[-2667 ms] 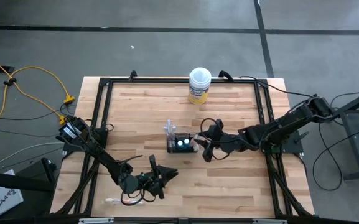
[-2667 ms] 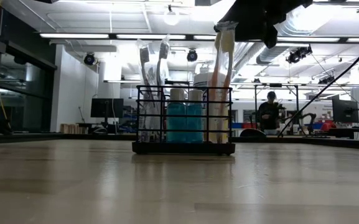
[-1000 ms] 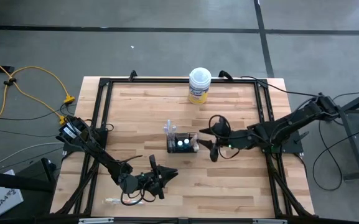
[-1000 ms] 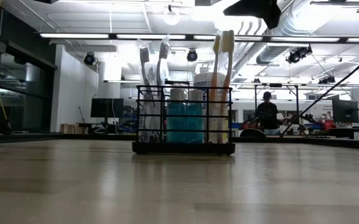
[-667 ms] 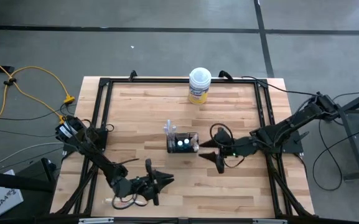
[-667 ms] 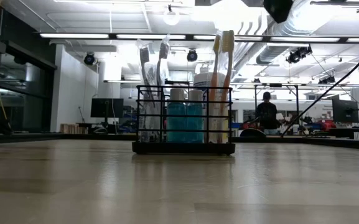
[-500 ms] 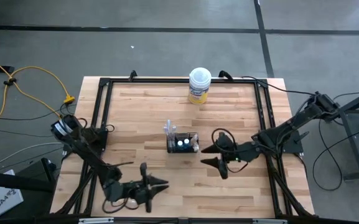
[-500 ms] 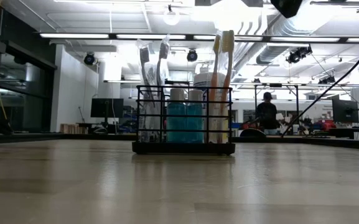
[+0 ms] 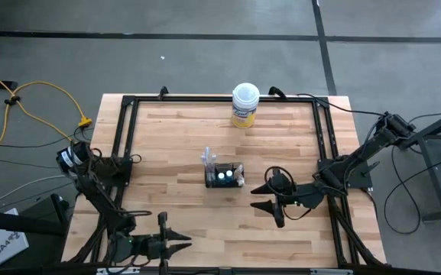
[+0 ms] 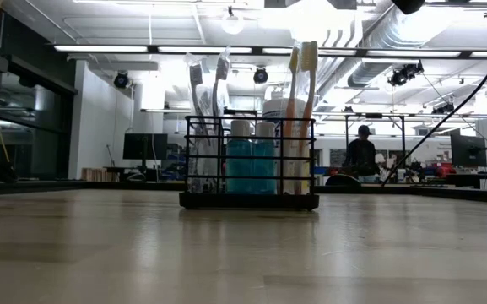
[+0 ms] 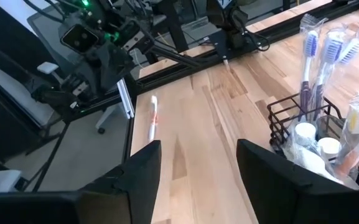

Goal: Pick & Place toothbrushing station
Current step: Put the orange toothbrush into the wire organizer

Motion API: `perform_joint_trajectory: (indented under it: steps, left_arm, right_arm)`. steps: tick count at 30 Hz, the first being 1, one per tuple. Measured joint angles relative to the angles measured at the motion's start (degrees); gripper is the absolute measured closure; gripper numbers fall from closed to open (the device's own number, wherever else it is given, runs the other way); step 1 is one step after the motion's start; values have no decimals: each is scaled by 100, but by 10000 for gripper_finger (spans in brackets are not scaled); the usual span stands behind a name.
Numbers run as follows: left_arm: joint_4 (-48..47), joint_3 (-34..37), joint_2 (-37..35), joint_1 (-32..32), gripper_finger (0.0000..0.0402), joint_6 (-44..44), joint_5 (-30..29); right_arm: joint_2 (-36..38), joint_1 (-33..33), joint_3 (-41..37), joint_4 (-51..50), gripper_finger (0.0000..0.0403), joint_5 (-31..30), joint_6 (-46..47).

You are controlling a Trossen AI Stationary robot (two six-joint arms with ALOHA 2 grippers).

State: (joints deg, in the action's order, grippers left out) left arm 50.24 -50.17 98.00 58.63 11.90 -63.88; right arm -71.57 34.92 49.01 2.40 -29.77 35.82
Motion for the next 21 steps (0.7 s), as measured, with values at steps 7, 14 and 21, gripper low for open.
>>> perform_joint_trajectory:
  steps: [7, 14, 21]
  left_arm:
    - [-97, 0, -6, -18, 338, -1162, 513]
    - [-2253, -93, -488, 138, 338, -3252, 890]
    - [-4023, -289, -992, 208, 338, -4796, 1308]
  right_arm:
    - [-9, 50, 0, 1, 202, -182, 49]
    - [-10, 206, 0, -5, 202, -182, 165]
    - [-11, 260, 0, -103, 202, -182, 167]
